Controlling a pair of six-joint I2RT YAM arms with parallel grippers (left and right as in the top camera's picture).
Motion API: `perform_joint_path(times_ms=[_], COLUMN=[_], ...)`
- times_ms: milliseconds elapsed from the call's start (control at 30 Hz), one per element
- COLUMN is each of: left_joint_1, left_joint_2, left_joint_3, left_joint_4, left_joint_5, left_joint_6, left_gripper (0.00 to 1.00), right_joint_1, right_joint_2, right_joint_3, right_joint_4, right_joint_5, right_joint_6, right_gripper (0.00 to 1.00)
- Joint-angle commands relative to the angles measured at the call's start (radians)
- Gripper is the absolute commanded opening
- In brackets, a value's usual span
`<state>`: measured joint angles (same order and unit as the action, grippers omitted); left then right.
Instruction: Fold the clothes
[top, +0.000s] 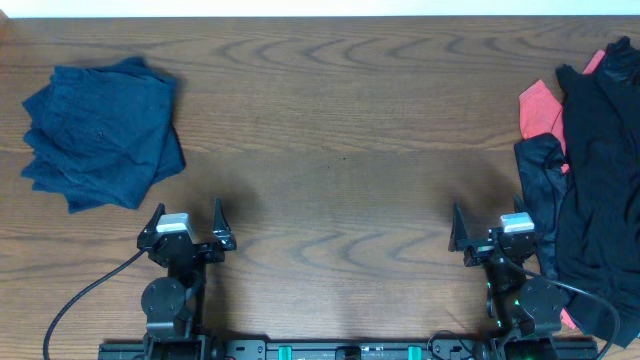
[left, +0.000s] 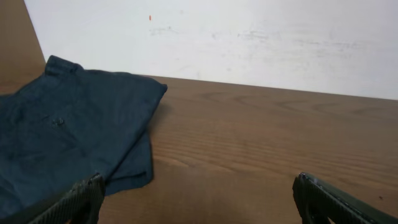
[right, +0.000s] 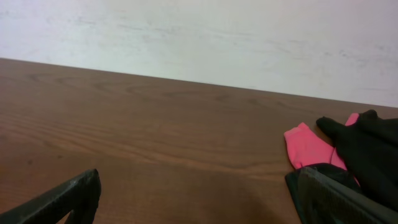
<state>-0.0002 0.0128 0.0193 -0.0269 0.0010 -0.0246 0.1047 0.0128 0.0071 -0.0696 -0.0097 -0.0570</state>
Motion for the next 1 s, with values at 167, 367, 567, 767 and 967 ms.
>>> perform_joint_path(times_ms=[167,367,567,767,967], left_joint_1=[0.002,0.002,0.002,0.002,0.002], left_joint_2=[-0.009,-0.009,-0.009,-0.009,-0.009], left_joint_3=[-0.015,-0.015,-0.015,-0.015,-0.010], left_joint_4=[-0.045,-0.045,-0.045,-0.043,-0.044], left_joint_5=[-0.010,-0.010,-0.010,-0.009,-0.009], left_joint_6=[0.013,0.013,0.013,0.006,-0.050], left_gripper=[0.98,0.98,0.98,0.98,0.98], right_joint_1=[-0.006,-0.006,-0.006,-0.006,-0.006], right_joint_2=[-0.003,-0.003,-0.003,-0.003,-0.003], right_joint_3=[-0.002,-0.002,-0.002,-0.002,-0.001], right_joint_4=[-0.003,-0.003,0.010,0.026,0.037], right_joint_5=[-0.009,-0.009,-0.005,-0.010,-0.010], right_joint_6=[-0.011,-0.011,-0.011,-0.011,0.084], right_gripper=[0.99,0.99,0.99,0.99,0.99])
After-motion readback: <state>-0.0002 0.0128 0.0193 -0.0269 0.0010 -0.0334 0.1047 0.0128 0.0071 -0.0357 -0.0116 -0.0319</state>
